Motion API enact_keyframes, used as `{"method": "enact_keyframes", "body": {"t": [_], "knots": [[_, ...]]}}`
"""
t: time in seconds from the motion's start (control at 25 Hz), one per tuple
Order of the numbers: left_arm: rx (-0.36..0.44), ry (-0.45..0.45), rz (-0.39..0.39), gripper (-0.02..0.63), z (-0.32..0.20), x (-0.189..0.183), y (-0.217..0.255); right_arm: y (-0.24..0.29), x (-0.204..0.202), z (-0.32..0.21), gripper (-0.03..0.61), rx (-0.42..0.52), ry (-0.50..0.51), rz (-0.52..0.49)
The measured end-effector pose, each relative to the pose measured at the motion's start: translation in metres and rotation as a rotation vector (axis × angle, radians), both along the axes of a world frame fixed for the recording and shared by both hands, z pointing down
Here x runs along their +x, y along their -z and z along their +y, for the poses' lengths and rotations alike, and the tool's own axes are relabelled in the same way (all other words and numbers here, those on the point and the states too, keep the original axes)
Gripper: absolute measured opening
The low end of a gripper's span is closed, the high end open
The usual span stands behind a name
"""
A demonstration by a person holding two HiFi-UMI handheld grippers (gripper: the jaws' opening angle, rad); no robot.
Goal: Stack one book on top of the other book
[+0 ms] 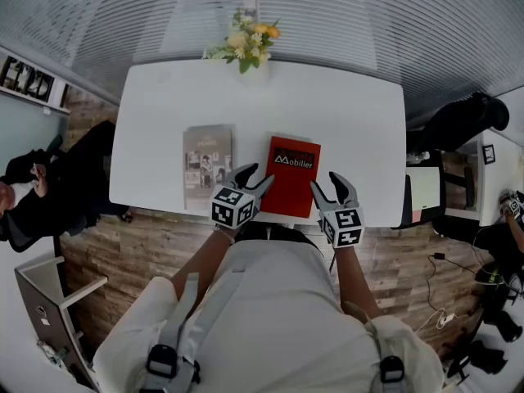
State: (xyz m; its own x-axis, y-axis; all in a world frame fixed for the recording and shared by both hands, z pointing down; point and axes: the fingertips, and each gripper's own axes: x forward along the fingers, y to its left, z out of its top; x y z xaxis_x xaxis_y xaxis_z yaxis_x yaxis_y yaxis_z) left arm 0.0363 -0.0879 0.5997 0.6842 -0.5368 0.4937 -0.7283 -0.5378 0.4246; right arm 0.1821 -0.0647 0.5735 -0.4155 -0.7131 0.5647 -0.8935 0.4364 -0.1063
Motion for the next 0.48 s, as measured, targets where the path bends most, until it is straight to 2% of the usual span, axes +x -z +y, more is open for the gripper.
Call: {"method": "enact_keyframes", "body": {"t": [0.48], "knots": [[-0.139, 0.011, -0.041, 0.298, 0.007, -0.003, -0.047, -0.060, 0.005, 0.014, 0.295, -0.141, -0.011, -0.031]]}}
